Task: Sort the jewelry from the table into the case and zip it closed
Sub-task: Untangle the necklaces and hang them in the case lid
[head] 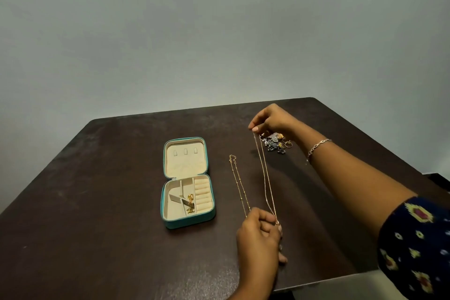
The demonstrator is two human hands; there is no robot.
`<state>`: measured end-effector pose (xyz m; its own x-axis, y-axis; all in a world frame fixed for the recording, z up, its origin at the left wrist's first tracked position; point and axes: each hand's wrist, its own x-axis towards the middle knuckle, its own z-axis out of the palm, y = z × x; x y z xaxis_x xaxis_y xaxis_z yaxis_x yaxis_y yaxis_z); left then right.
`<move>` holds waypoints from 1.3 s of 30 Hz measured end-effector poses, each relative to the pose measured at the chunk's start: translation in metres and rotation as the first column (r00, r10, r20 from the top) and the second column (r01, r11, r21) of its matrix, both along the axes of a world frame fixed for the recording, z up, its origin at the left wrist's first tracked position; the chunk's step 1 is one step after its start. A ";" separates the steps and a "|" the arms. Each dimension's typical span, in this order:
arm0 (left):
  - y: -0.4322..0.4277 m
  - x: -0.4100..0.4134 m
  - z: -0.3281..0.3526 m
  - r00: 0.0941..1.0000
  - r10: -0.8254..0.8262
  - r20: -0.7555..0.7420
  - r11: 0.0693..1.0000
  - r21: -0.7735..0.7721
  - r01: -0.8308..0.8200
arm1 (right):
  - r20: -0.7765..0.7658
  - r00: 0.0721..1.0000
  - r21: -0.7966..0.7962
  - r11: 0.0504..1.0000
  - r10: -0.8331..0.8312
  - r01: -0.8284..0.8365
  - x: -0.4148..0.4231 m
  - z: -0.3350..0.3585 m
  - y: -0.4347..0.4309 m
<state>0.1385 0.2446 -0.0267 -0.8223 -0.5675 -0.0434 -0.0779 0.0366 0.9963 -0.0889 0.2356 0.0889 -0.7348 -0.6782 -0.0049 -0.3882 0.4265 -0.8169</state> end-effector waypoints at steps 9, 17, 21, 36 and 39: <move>0.000 -0.008 0.000 0.998 0.021 0.065 1.000 0.014 -0.022 | -0.337 0.940 0.182 0.983 0.047 0.016 -0.004 -0.042 -0.014; -0.002 -0.011 0.005 0.992 -0.015 0.125 0.999 0.043 0.010 | -0.374 0.926 0.245 0.968 0.048 0.049 -0.009 -0.080 -0.015; -0.002 -0.014 0.008 0.984 -0.038 0.175 0.997 0.075 0.025 | -0.398 0.913 0.293 0.955 0.088 0.036 -0.007 -0.083 -0.018; -0.010 -0.027 0.012 0.943 -0.115 0.312 0.990 0.119 0.081 | -0.496 0.868 0.188 0.977 0.006 0.100 -0.004 -0.096 -0.022; -0.010 -0.028 0.010 0.940 -0.111 0.323 0.992 0.092 0.086 | -0.526 0.850 0.168 0.979 -0.011 0.116 -0.002 -0.099 -0.021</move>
